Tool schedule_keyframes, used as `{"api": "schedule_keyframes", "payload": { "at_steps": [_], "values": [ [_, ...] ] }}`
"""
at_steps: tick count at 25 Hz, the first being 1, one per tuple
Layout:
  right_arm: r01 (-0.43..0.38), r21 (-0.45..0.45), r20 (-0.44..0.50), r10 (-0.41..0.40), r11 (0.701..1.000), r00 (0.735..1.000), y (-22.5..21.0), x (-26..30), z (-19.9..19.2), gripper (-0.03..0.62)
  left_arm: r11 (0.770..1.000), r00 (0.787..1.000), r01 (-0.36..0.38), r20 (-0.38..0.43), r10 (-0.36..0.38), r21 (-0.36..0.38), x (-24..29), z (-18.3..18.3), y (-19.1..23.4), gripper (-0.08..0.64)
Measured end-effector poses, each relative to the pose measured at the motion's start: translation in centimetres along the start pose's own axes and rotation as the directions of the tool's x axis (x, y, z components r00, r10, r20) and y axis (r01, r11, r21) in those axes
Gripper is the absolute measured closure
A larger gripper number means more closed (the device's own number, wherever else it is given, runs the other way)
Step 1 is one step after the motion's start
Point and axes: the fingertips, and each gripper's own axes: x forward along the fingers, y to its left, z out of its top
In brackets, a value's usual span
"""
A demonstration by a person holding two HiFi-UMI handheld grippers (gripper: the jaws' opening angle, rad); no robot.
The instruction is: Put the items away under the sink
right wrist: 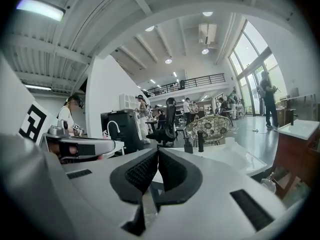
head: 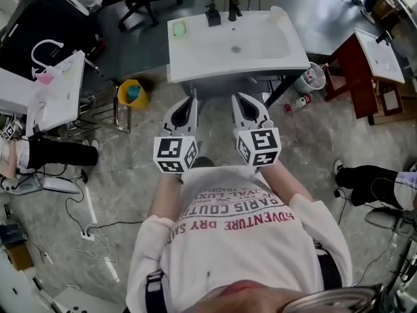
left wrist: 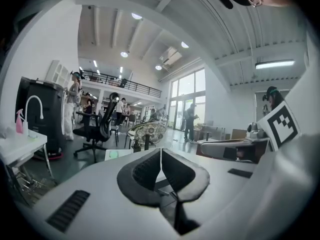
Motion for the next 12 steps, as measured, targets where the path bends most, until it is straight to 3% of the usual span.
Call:
{"api": "schedule_keyframes", "payload": {
  "at_steps": [12],
  "values": [
    [0.068, -0.004, -0.016, -0.068, 0.998, 0.998, -6.2, 8.8, 0.3, 0.568, 0.996, 0.996, 0.092, -0.019, -0.092, 0.009, 11.5, 1.0, 3.3, 0.532]
  ]
}}
